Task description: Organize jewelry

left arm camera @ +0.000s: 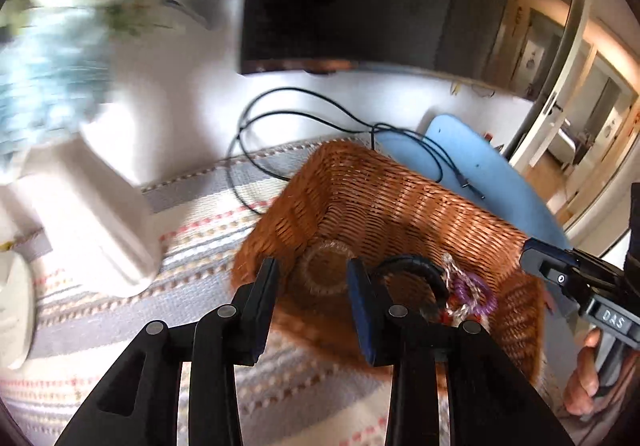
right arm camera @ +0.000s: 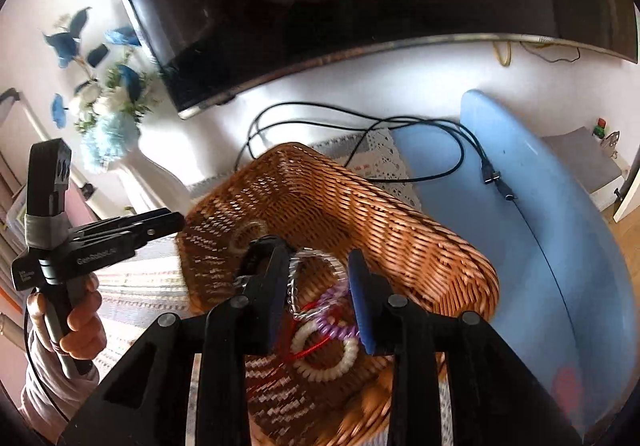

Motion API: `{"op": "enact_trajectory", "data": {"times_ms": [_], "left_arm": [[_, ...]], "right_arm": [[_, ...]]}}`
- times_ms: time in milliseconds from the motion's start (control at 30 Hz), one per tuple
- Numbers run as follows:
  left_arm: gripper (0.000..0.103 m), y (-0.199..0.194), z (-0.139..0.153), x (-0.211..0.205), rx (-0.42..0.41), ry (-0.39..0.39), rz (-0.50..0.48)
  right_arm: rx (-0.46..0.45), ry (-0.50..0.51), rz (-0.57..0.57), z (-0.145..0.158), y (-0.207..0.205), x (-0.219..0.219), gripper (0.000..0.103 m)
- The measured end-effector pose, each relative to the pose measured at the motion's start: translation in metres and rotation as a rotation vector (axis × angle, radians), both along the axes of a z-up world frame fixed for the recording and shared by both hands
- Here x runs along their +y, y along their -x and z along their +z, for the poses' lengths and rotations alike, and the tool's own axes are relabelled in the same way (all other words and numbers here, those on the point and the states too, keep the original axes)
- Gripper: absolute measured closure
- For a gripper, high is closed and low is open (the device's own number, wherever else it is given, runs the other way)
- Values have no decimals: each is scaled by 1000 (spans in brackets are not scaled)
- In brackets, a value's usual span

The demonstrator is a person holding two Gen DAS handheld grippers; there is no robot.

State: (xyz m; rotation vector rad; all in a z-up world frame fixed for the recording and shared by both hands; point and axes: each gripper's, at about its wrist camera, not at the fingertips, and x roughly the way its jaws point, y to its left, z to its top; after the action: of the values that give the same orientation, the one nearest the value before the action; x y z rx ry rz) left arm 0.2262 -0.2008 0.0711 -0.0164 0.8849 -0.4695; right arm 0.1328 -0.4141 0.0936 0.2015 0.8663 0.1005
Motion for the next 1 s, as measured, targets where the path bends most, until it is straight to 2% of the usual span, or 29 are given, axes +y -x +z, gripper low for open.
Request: {"op": "enact_trajectory", "data": {"times_ms": [167,333,567,667,767,933,1000], "left_arm": [[67,39,19,60,-13,59,50],[67,91,24,126,-49,85,102],[67,140,2,184,-52,89,123],[67,150,-18,195,-13,96,95],[67,162,-40,191,23,94,11],[67,179,-61,157,24,-14,-140],[67,184,-64,148,16,-51,-167]], "right_arm": [[-28,-2,46,20,28,25,70],[-52,-20,145,28,61,72,70],[-33,-25,268,5,87,142,70],[23,-27,304,-15,91,163,70],[62,-24,321,-27,93,175,70],[115,-29,328,-41,96,181,70],[140,-41,335,-48,100,181,70]]}}
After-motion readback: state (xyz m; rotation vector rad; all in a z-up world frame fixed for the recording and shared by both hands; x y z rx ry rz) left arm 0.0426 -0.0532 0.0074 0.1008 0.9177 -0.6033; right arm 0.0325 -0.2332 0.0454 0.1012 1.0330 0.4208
